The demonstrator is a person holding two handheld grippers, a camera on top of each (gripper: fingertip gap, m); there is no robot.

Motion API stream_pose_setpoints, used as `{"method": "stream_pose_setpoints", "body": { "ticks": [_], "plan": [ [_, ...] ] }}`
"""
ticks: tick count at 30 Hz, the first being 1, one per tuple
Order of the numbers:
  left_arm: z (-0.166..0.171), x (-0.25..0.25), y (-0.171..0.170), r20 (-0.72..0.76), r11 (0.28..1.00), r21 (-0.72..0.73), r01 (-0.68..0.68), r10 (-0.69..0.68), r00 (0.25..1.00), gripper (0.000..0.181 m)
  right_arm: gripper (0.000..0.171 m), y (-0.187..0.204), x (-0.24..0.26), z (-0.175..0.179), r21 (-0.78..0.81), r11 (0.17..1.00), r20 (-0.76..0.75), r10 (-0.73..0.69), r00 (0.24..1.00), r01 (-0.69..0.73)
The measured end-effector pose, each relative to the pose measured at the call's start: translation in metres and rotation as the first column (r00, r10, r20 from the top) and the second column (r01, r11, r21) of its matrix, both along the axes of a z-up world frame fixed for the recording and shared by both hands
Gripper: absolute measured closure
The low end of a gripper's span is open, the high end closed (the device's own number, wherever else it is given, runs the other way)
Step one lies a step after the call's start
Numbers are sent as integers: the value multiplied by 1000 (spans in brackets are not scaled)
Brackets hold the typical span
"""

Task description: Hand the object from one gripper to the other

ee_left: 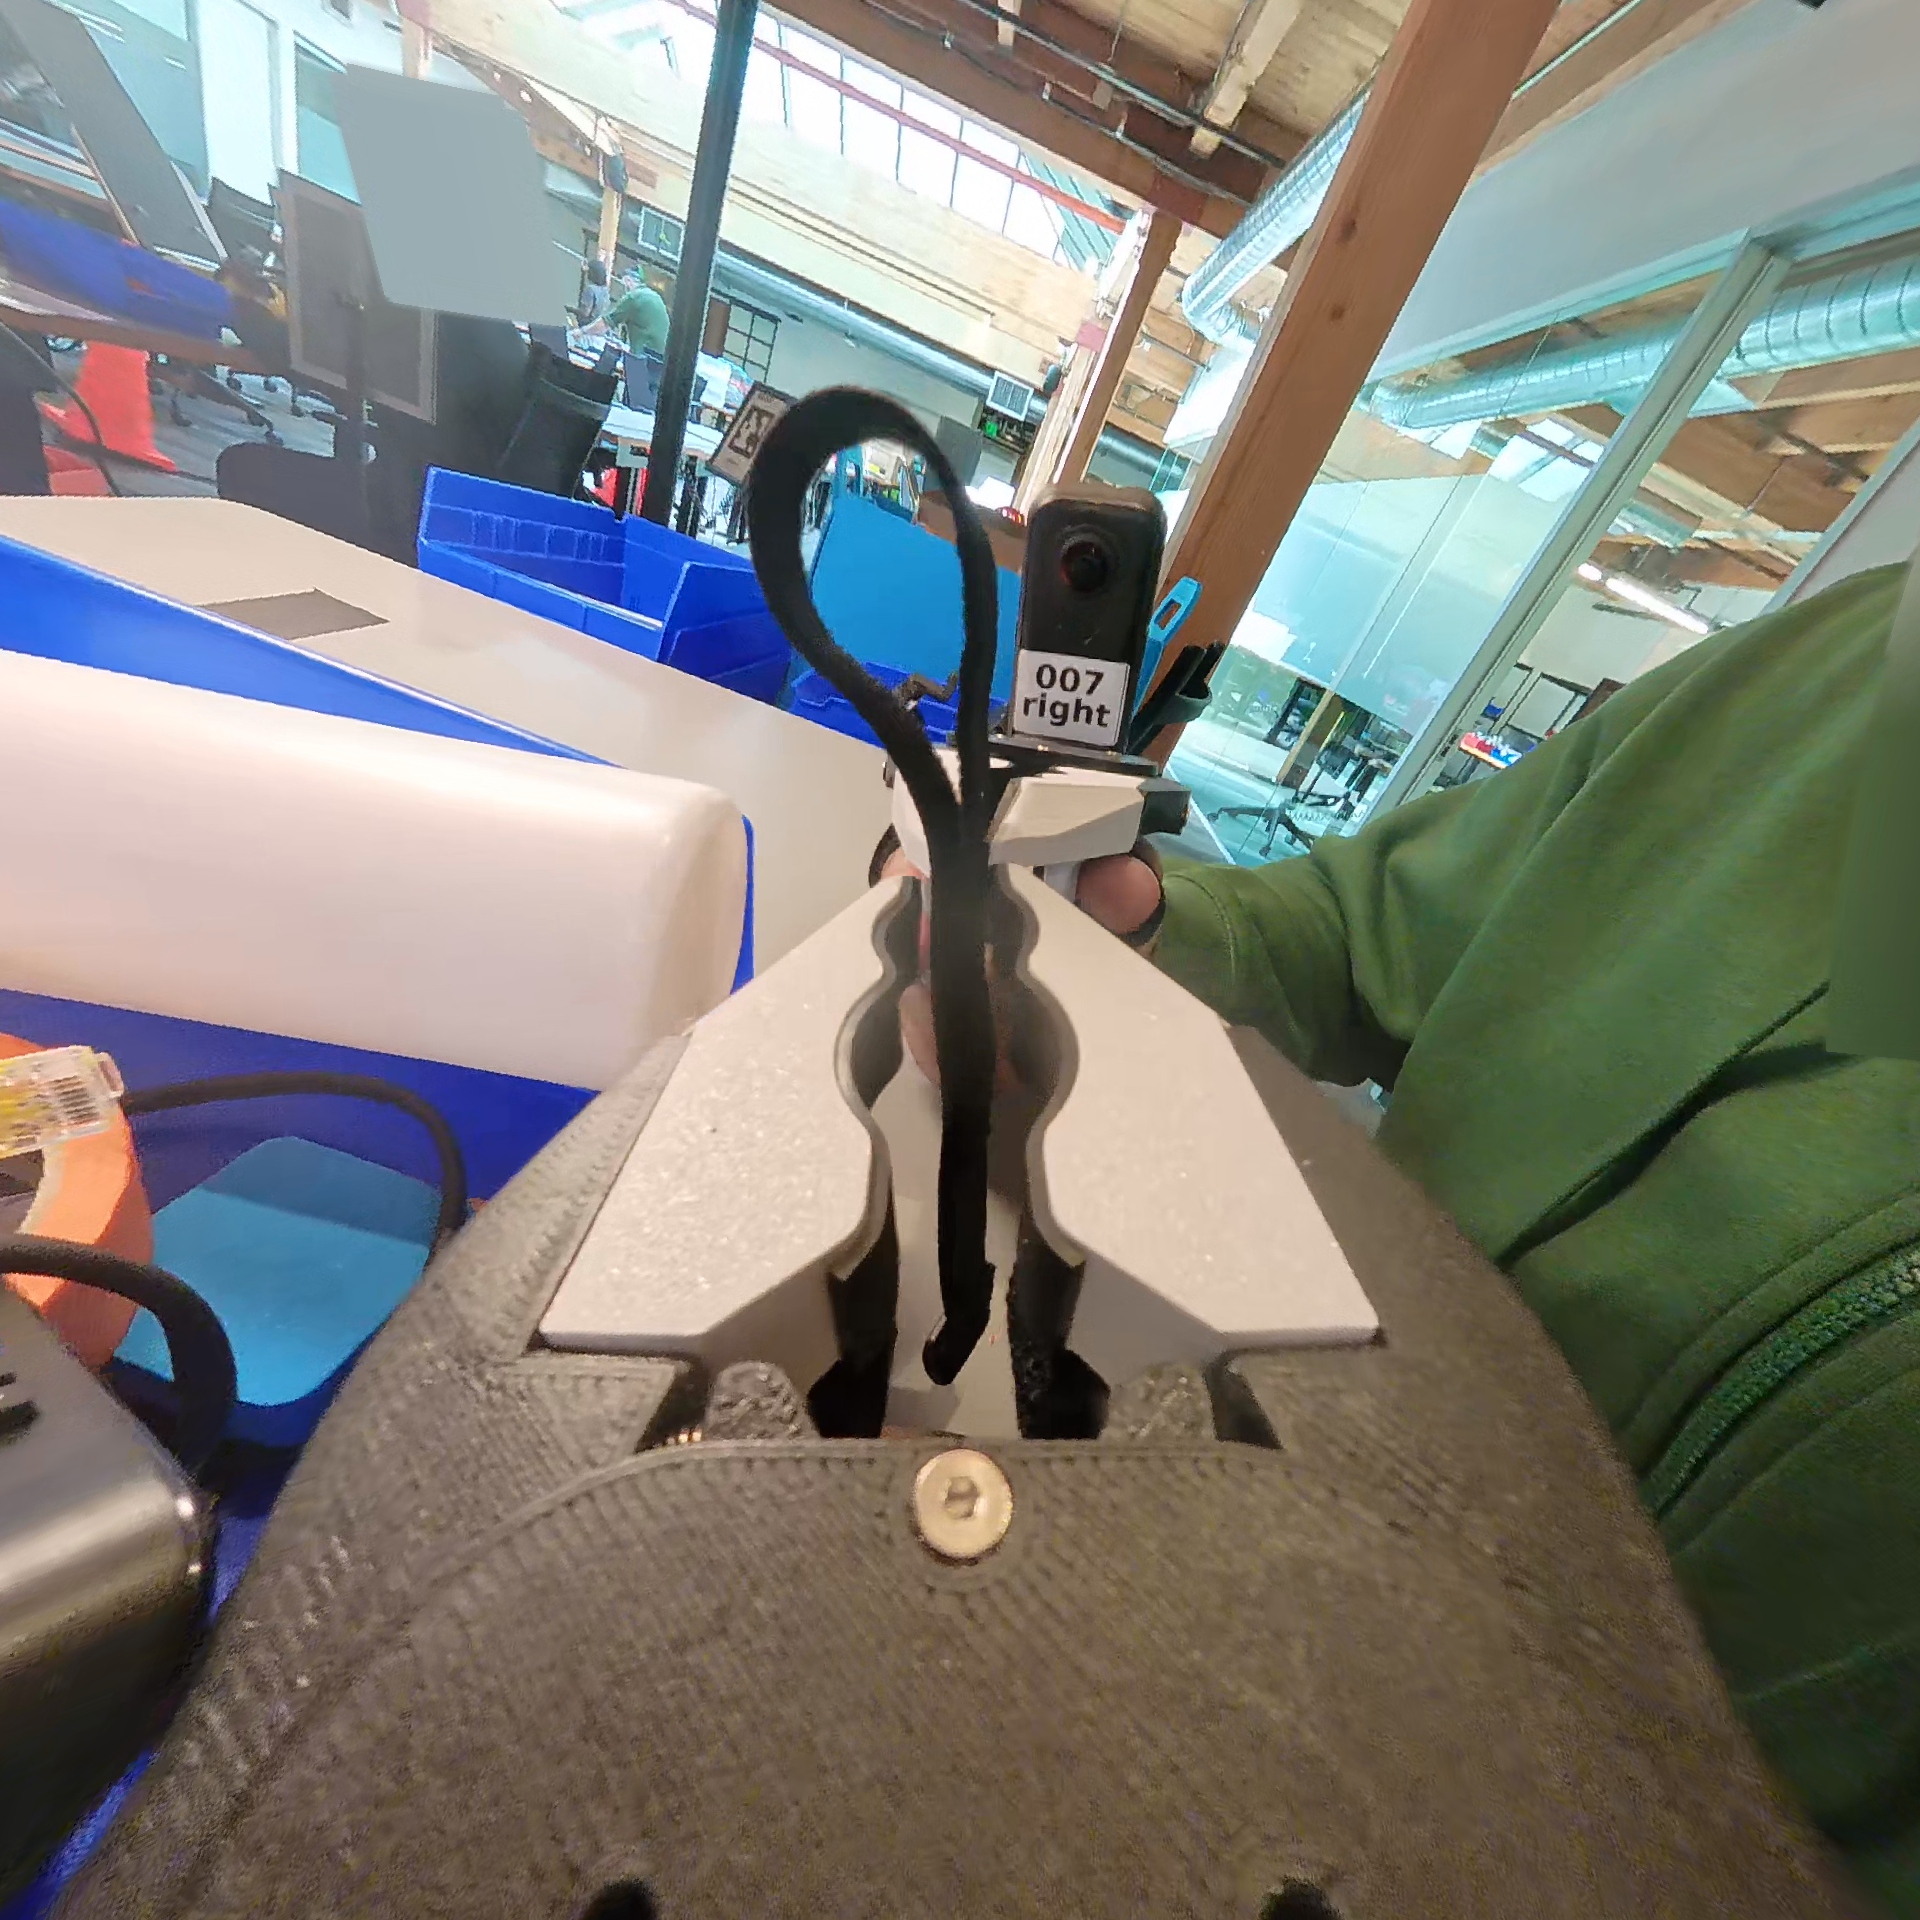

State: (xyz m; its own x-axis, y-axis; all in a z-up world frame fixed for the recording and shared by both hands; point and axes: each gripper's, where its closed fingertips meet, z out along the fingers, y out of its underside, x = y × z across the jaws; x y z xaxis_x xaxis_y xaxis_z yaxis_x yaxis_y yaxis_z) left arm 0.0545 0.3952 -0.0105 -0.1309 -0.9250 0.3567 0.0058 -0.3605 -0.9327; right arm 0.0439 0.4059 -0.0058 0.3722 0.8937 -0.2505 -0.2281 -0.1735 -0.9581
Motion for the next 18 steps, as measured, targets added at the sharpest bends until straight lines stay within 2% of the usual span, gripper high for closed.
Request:
{"method": "stream_pose_setpoints", "body": {
  "ticks": [8, 11, 18],
  "plan": [
    [3, -2, 3, 15, 1000, -30, -2, 2, 1000, 164, 166, -4, -6, -7, 22, 1000, 51, 10, 999, -11],
    [4, -2, 0, 19, 1000, -19, 11, -11, 1000, 172, 166, -4, -7, -8, 26, 1000, 58, 9, 998, -11],
    [3, -1, -3, 11, 1000, 0, 19, -19, 1000, 175, 158, -4, -3, -1, 11, 1000, 1, 19, 1000, -19]
  ]
}}
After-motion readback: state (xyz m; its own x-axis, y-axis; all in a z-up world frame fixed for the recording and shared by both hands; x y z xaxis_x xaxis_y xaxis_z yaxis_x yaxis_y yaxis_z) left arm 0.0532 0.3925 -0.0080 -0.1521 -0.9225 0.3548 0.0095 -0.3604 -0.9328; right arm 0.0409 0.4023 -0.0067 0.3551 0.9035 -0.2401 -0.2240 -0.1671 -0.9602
